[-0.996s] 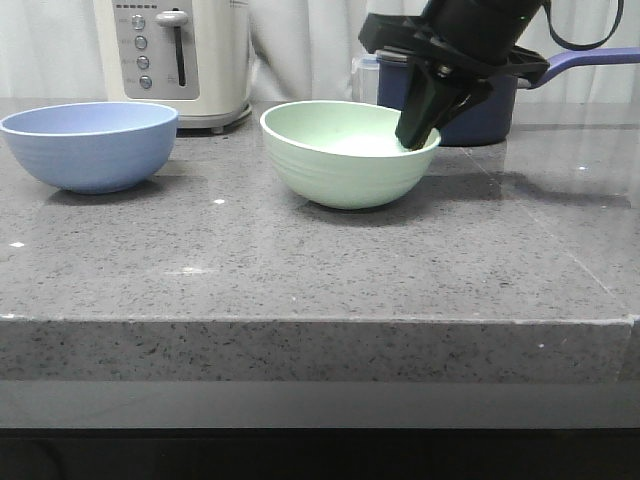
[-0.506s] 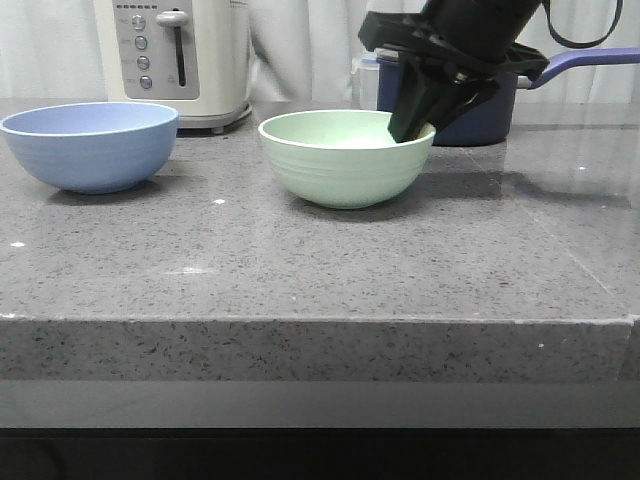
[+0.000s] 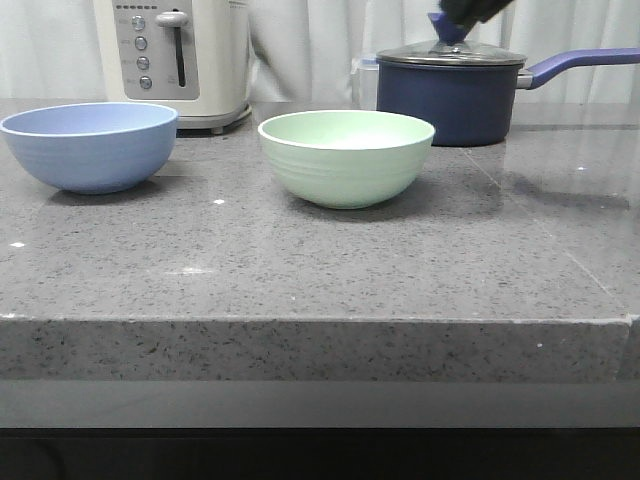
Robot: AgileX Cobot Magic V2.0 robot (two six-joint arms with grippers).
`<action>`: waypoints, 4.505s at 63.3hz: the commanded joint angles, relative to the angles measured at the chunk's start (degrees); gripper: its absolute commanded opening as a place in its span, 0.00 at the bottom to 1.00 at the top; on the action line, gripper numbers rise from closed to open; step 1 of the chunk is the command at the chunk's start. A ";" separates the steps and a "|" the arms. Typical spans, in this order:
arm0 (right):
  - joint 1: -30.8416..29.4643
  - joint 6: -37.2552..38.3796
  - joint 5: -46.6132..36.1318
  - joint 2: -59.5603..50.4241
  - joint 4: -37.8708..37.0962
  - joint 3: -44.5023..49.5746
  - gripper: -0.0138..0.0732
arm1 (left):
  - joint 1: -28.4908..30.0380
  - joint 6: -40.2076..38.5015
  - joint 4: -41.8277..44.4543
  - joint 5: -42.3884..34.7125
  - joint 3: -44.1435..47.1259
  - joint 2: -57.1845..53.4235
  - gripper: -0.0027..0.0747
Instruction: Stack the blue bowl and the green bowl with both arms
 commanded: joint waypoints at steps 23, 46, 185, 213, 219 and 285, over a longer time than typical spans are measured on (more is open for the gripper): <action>0.26 -9.11 -5.03 -7.02 1.75 13.47 0.09 | -0.50 0.03 -0.41 -4.26 -1.69 0.69 0.67; 2.86 -15.51 -7.48 -1.87 5.49 13.47 0.09 | -0.50 0.03 -0.41 -4.26 -1.69 0.69 0.67; 2.86 -15.51 -8.84 0.18 6.46 13.42 0.09 | 5.61 1.62 -5.46 11.28 -28.15 44.71 0.67; 2.86 -15.51 -8.84 0.18 6.46 13.42 0.09 | 11.44 4.36 -13.31 12.14 -39.51 62.32 0.67; 2.86 -15.51 -8.84 0.18 6.46 13.42 0.09 | 11.44 4.48 -14.55 11.64 -40.00 64.76 0.67; 2.86 -15.51 -8.84 0.18 6.46 13.42 0.09 | 9.67 9.50 -18.84 13.53 -45.01 67.51 0.01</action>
